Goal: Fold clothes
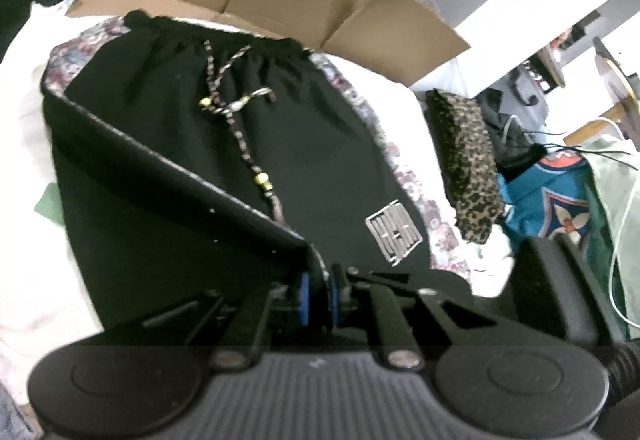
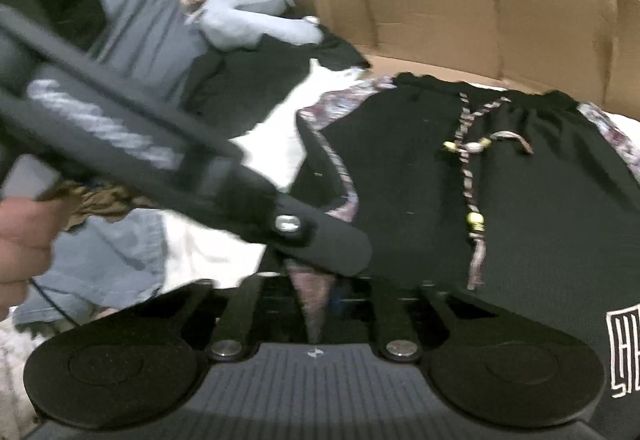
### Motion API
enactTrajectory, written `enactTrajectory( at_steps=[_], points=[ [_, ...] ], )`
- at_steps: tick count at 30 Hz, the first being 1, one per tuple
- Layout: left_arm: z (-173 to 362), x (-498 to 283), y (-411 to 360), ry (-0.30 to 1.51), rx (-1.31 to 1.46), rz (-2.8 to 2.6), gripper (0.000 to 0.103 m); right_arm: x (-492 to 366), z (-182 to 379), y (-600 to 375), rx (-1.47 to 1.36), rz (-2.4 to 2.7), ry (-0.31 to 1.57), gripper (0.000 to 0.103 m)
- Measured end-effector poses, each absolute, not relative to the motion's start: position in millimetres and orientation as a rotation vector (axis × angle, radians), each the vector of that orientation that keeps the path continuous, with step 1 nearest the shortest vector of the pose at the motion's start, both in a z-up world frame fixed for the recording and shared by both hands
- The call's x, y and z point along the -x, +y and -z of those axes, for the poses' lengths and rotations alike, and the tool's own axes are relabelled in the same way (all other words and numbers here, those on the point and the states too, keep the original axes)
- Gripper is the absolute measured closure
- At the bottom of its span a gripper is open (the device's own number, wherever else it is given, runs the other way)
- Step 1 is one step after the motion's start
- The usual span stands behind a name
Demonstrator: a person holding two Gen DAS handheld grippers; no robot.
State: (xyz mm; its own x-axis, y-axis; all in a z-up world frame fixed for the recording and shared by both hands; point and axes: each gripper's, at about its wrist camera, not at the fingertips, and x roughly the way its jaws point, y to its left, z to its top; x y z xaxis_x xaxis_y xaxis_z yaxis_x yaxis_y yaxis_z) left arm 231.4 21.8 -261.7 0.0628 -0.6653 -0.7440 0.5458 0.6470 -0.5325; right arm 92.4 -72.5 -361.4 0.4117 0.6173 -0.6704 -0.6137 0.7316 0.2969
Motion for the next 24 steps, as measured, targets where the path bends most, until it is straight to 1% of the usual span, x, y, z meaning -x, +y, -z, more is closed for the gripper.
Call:
enactTrajectory(
  at_steps=[3, 5, 7, 9, 10, 11, 12, 17, 24],
  points=[
    [257, -231, 23, 1.163, 0.148, 0.937, 0.077, -96, 359, -81, -0.013, -0.776, 0.822, 0.102],
    [254, -232, 25, 1.144, 0.16, 0.925, 0.059, -99, 356, -87, -0.03, -0.776, 0.825, 0.102],
    [251, -234, 28, 1.124, 0.161, 0.907, 0.056, -104, 353, -93, -0.071, -0.774, 0.851, 0.102],
    [250, -236, 32, 1.111, 0.167, 0.894, 0.05, -106, 350, -99, -0.088, -0.777, 0.856, 0.102],
    [250, -237, 34, 1.106, 0.167, 0.885, 0.046, -108, 349, -103, -0.105, -0.775, 0.864, 0.102],
    [251, -238, 36, 1.105, 0.157, 0.872, 0.039, -111, 348, -107, -0.128, -0.772, 0.877, 0.102],
    [253, -239, 37, 1.108, 0.134, 0.855, 0.037, -113, 346, -112, -0.15, -0.766, 0.887, 0.102],
    [277, -237, 41, 1.163, 0.028, 0.763, 0.037, -118, 335, -139, -0.151, -0.725, 0.856, 0.102],
    [301, -235, 44, 1.226, 0.006, 0.709, 0.037, -126, 327, -178, -0.178, -0.639, 0.86, 0.102]
  ],
)
